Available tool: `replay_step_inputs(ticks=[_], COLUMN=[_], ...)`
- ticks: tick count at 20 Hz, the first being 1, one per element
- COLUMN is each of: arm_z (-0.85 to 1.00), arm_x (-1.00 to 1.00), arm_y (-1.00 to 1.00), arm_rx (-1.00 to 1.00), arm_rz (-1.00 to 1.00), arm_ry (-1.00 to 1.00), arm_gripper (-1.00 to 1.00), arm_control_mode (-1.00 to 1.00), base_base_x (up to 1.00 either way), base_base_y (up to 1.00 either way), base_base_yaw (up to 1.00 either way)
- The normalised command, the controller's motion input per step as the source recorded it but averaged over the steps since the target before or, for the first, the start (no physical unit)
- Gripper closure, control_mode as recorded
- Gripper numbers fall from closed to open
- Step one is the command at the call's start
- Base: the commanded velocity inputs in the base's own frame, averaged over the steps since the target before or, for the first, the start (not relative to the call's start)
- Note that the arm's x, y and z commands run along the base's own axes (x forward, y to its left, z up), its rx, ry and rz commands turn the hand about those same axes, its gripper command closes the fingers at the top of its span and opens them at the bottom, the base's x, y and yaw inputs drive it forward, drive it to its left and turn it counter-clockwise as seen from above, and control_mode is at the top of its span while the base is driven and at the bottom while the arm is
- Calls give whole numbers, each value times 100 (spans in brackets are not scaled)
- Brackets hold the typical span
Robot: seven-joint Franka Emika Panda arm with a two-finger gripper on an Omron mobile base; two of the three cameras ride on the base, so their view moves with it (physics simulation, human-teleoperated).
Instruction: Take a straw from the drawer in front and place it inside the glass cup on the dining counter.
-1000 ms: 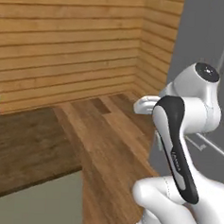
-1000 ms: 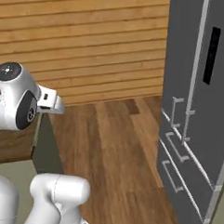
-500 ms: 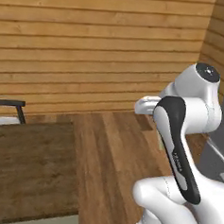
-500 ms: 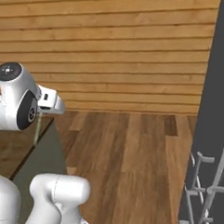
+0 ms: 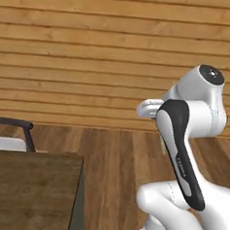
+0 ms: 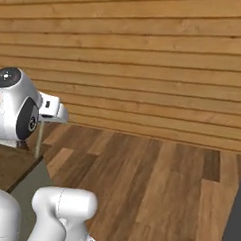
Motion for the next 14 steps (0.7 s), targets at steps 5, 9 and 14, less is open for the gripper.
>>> replay_step_inputs(ticks=[5, 9, 14], arm_z=[0, 0, 0], arm_x=[0, 0, 0], arm_y=[0, 0, 0], arm_rx=[0, 0, 0], arm_rz=[0, 0, 0], arm_ry=[0, 0, 0], arm_gripper=[100, 100, 100], arm_control_mode=[100, 100, 100], base_base_x=[100, 100, 100], base_base_y=[-43, -33, -33], base_base_yaw=[38, 45, 51])
